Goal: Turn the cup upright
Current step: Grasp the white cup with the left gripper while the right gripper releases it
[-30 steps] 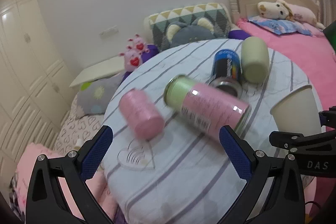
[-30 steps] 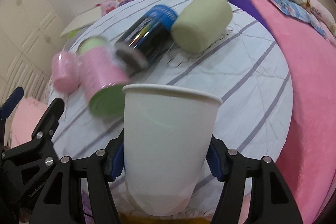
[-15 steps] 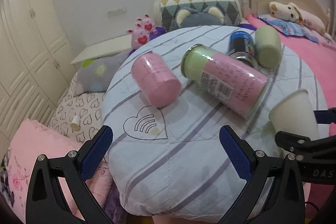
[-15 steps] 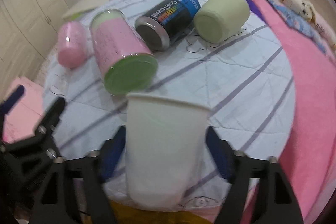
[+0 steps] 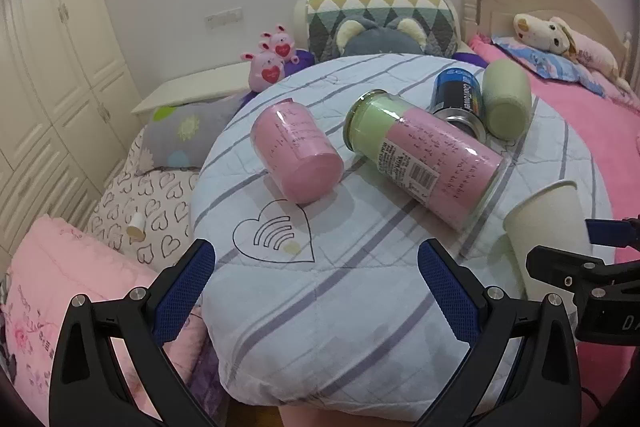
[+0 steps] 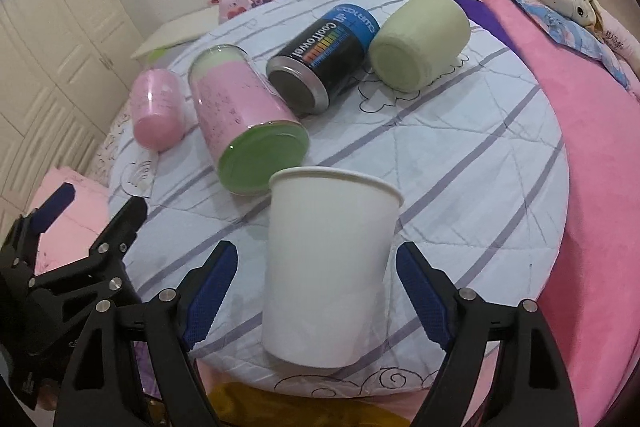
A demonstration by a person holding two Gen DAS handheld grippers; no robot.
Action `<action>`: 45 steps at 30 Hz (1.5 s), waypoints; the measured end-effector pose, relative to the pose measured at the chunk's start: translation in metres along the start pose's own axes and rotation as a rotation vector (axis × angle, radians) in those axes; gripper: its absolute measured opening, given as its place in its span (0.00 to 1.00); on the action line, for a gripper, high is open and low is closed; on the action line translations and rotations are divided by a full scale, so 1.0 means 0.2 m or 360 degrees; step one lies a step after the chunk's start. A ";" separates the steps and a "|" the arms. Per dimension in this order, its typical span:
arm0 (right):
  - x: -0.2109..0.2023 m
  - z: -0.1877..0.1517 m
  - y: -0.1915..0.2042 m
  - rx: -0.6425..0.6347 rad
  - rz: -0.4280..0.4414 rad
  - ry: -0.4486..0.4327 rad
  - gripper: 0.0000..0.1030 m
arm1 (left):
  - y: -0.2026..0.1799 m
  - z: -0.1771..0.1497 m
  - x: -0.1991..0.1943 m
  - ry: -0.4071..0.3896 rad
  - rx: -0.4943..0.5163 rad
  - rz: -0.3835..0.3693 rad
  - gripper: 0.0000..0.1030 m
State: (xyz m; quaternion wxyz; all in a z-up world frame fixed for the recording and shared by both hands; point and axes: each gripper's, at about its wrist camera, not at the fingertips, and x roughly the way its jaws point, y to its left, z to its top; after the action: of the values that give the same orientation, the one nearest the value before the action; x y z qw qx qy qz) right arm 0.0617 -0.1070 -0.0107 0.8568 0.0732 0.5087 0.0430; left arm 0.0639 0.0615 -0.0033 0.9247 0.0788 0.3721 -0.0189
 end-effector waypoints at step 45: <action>0.04 0.01 -0.82 0.0187 0.0111 -0.0156 0.81 | -0.77 0.14 0.21 0.0551 0.0065 -0.0096 0.95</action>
State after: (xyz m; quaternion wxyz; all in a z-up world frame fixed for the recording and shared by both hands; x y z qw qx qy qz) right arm 0.0675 -0.2677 -0.0446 0.8728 0.1430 0.4649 0.0393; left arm 0.0989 -0.0940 -0.0340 0.8439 0.0885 0.5276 -0.0405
